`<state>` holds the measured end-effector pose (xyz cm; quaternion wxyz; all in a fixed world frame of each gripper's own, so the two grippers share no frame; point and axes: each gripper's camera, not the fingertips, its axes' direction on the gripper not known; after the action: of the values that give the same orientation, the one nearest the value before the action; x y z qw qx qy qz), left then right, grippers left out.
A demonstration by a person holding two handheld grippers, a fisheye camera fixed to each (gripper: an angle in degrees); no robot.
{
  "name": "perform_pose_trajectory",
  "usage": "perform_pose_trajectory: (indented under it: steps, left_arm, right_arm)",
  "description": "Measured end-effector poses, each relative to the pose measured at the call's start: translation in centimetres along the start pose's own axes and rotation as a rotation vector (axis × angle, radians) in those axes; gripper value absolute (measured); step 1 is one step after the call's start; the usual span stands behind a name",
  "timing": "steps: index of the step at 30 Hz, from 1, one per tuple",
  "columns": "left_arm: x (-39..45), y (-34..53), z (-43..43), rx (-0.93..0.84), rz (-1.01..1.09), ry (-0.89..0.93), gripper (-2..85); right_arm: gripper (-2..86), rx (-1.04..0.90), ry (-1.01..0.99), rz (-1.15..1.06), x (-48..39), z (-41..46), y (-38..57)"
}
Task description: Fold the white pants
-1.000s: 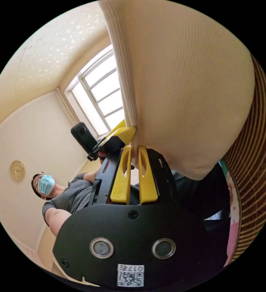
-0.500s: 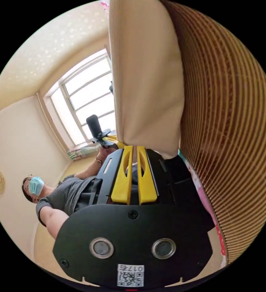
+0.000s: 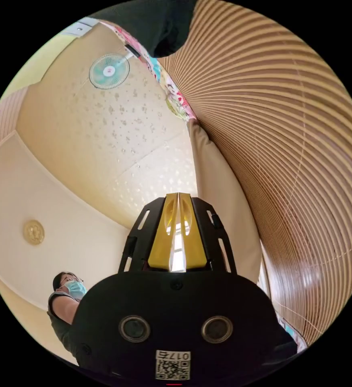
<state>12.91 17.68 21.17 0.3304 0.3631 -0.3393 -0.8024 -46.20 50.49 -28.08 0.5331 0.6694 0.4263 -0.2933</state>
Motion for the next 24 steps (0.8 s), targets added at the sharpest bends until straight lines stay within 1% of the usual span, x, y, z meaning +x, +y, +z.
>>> perform_pose_trajectory:
  steps: [2,6,9,13,15,16,17,18,19,20,24]
  left_arm:
    - [-0.2,0.4,-0.5,-0.010,-0.026,-0.014,5.0]
    - [0.2,1.1,-0.1,-0.073,-0.025,-0.011,5.0]
    - [0.2,1.8,0.3,-0.112,-0.042,0.034,5.1]
    - [0.9,3.1,-0.1,-0.137,-0.030,0.066,5.1]
    - [0.9,3.5,-0.7,-0.127,-0.054,0.101,5.1]
    - [0.9,3.9,-1.1,-0.111,-0.077,0.143,5.1]
    - [0.9,4.0,-1.2,-0.105,-0.087,0.162,5.1]
    - [1.1,4.3,-1.4,-0.097,-0.100,0.193,5.1]
    - [1.3,4.5,-1.7,-0.094,-0.102,0.208,5.1]
    - [1.5,4.6,-1.8,-0.093,-0.102,0.212,5.1]
    - [2.1,5.6,-2.8,-0.083,-0.105,0.275,5.1]
  right_arm:
    - [1.2,0.082,-0.031,0.020,3.8,0.3,0.1]
    - [2.2,0.108,-0.038,0.092,9.4,1.7,-2.4]
    - [3.2,0.093,0.107,0.043,10.5,5.3,-7.4]
    - [6.1,-0.051,0.222,-0.055,11.0,13.6,-16.0]
    - [7.4,-0.109,0.316,-0.113,10.8,17.2,-19.3]
    - [8.2,-0.127,0.403,-0.142,10.8,19.2,-21.3]
    - [9.0,-0.113,0.530,-0.181,10.5,21.1,-23.1]
    - [9.3,-0.086,0.606,-0.202,10.3,22.0,-23.7]
    - [10.0,-0.032,0.730,-0.255,9.9,23.5,-24.7]
    - [10.6,-0.008,0.784,-0.299,10.1,24.9,-25.8]
    - [13.2,0.015,0.829,-0.331,14.0,26.7,-29.4]
